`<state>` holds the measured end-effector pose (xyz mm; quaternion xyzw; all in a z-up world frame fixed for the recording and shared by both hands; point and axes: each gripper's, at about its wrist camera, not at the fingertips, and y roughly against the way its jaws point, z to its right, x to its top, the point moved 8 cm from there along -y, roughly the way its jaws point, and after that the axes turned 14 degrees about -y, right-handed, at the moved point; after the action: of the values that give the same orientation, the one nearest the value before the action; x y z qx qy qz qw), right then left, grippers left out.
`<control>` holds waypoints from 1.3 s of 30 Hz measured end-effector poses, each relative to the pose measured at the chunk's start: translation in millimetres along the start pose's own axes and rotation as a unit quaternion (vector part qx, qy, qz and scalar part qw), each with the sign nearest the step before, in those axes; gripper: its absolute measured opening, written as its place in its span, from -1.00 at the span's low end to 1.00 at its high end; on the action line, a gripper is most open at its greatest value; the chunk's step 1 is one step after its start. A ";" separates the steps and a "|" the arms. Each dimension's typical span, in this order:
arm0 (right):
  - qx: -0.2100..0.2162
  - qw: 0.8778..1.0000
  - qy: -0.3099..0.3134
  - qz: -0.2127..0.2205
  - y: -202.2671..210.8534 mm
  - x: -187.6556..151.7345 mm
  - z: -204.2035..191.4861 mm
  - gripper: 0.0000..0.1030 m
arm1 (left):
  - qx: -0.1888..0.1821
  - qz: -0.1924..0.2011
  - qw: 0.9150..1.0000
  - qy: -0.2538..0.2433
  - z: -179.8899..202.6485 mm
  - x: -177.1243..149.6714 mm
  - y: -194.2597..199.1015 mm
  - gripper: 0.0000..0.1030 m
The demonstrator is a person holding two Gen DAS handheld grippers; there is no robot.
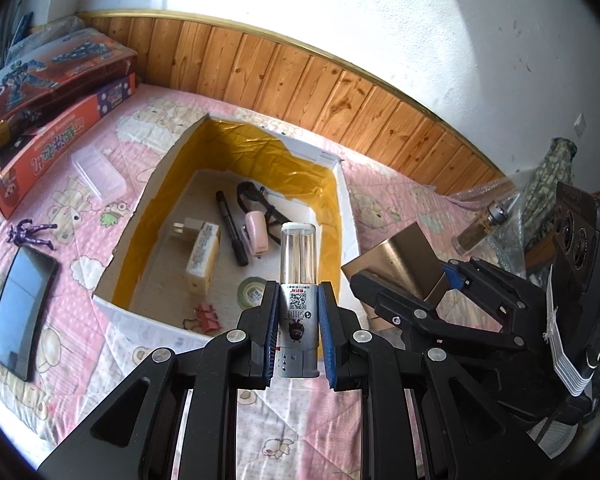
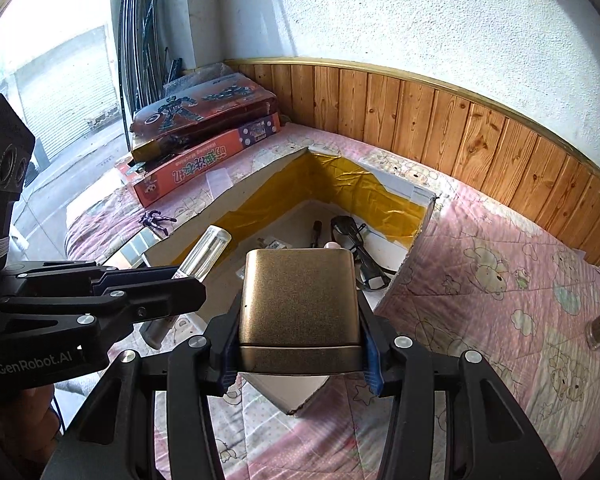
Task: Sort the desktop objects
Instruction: 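Carry the white tube in the left tool over the box while the right tool carries the gold cube, then open the left tool to drop the tube while the right tool releases the gold cube into the box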
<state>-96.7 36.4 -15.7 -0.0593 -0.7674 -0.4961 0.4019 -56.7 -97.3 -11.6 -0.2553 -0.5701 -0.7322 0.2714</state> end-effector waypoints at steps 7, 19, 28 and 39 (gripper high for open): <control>-0.002 1.000 0.013 -0.022 -26.9 15.0 0.5 -0.03 | 0.012 -0.017 1.000 0.000 -30.4 20.5 -16.5 -0.64; -0.014 0.996 0.057 -0.071 -78.7 28.4 5.4 -0.03 | 0.007 -0.069 0.998 0.001 -74.9 56.1 -70.2 -0.64; -0.022 0.988 0.097 -0.116 -111.2 25.0 17.4 -0.03 | 0.012 -0.108 0.994 -0.004 -93.0 81.5 -111.8 -0.64; -0.028 0.974 0.146 -0.173 -141.2 12.6 27.0 -0.03 | 0.031 -0.169 0.985 -0.018 -113.0 90.0 -175.3 -0.64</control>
<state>-189.3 -16.3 -113.0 0.1360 -0.6851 -0.5823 0.4160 -249.7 -181.3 -97.0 -0.1599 -0.6327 -0.7446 0.1407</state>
